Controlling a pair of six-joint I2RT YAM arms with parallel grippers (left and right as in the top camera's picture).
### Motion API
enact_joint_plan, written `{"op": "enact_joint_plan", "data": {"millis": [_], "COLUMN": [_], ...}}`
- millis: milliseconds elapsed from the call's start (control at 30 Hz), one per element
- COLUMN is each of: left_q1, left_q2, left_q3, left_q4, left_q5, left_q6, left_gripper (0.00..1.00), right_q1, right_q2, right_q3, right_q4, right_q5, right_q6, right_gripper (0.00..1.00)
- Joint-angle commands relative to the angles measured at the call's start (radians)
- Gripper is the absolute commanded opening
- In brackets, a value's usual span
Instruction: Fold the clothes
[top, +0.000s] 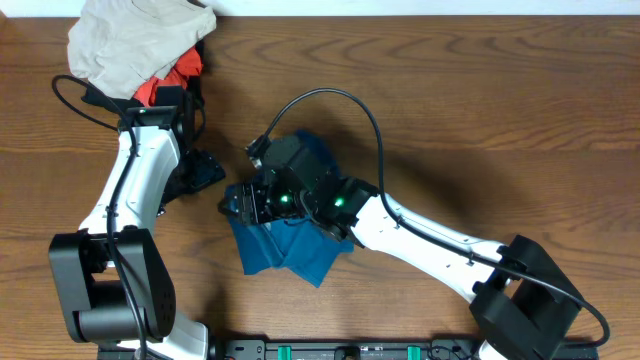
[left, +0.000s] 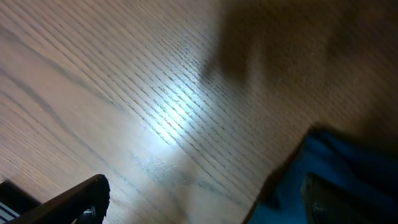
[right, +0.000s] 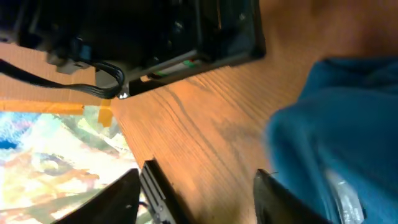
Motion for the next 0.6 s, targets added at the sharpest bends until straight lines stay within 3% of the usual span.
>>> {"op": "enact_joint_plan", "data": {"millis": [0,167,433,567], "left_q1": [0.005,0.005,0.005,0.005], "left_q2": [0.003,0.003,0.003,0.003], "left_q3": [-0.006,-0.006,-0.006,-0.006], "left_q4": [0.000,-0.005,-0.007,0.001], "left_q5": [-0.005,-0.005,-0.005,-0.005], "left_q6": [0.009,0.010,0.010,0.009], "left_gripper": [0.98,0.98,0.98,0.98], "right_q1": [-0.001,-0.050,-0.122,-0.080], "right_q2": [0.011,0.005,-0.004,-0.004], "right_q3": [0.011,0.032,0.238,0.245], "right_q4": [0.015,-0.046,-0.708,-0.827], "right_q5": [0.017,0.029,0.227,0.338], "right_q6": [-0.063,-0.319,-0.882,-0.999], "right_gripper": [0.71,0.72,0.68,0.66]}}
